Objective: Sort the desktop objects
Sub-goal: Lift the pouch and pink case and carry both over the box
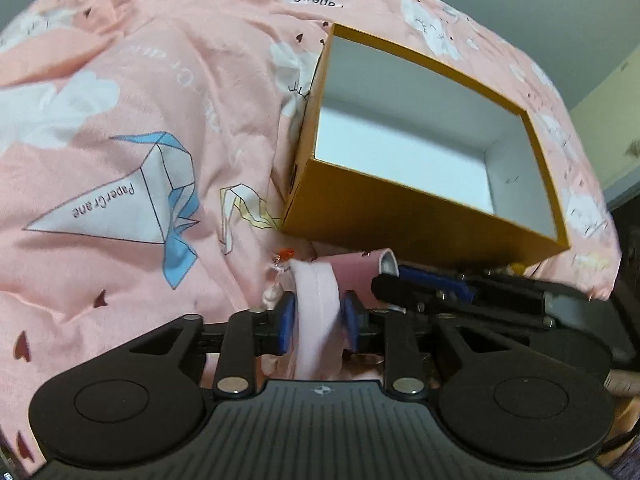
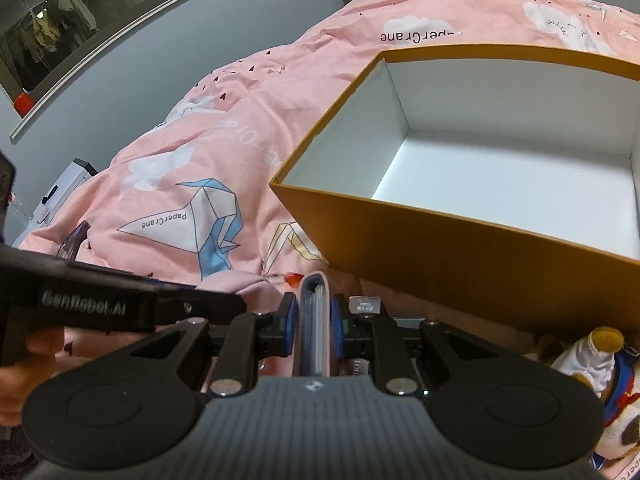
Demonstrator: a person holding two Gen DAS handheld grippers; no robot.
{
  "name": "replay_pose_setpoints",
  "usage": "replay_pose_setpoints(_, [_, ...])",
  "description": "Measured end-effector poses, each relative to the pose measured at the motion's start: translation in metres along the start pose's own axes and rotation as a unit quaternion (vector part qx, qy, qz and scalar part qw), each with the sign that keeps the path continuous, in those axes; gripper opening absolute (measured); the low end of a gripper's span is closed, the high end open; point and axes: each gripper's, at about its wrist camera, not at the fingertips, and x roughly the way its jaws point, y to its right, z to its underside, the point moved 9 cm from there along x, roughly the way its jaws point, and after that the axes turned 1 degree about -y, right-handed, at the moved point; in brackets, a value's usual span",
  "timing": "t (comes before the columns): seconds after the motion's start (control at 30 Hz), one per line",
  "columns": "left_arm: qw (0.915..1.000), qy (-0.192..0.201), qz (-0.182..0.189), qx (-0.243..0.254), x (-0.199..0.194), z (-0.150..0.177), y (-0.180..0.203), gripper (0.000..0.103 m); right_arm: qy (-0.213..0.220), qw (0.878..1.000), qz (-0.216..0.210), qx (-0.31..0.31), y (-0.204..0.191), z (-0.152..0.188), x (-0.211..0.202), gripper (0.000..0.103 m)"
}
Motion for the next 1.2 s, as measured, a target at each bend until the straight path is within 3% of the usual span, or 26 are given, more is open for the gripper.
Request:
replay_pose_setpoints(0.07, [0.9998,0.003,-0.01,0.018,-0.002,0.003,0.004,0.056,-0.001,1.0,0.0,0.003,0.001,0.001,0.0,0.021])
replay_pose_setpoints(0.27, [0.9992,0.006,-0.035,0.02,0.005,0.011,0.002,0.055,0.001,1.0,0.005,-0.007,-0.001,0.003,0.0,0.024])
replay_pose_setpoints(0.47, [0.9989,0.025,-0.032,0.022,0.004,0.012,0.0,0.034,-0.009,1.0,0.008,-0.016,-0.003,0.01,0.003,0.029])
replay_pose_setpoints(0.57, [0.9986,0.038,-0.033,0.019,0.005,0.012,0.0,0.027,-0.014,1.0,0.007,-0.019,-0.004,0.012,0.007,0.023])
replay_pose_setpoints(0.73, [0.9978,0.058,-0.029,0.016,-0.007,0.01,0.002,0.025,-0.008,1.0,0.009,-0.019,-0.006,0.01,0.0,0.019])
replay_pose_setpoints(0.87, [0.9946,0.096,-0.022,0.035,-0.034,0.001,0.013,0.025,0.018,1.0,-0.008,-0.008,-0.013,-0.004,-0.023,0.019])
replay_pose_setpoints(1.2, [0.9767,0.2,-0.019,0.076,-0.084,-0.052,0.05,0.025,0.108,0.994,-0.024,-0.006,-0.025,-0.062,-0.096,0.019])
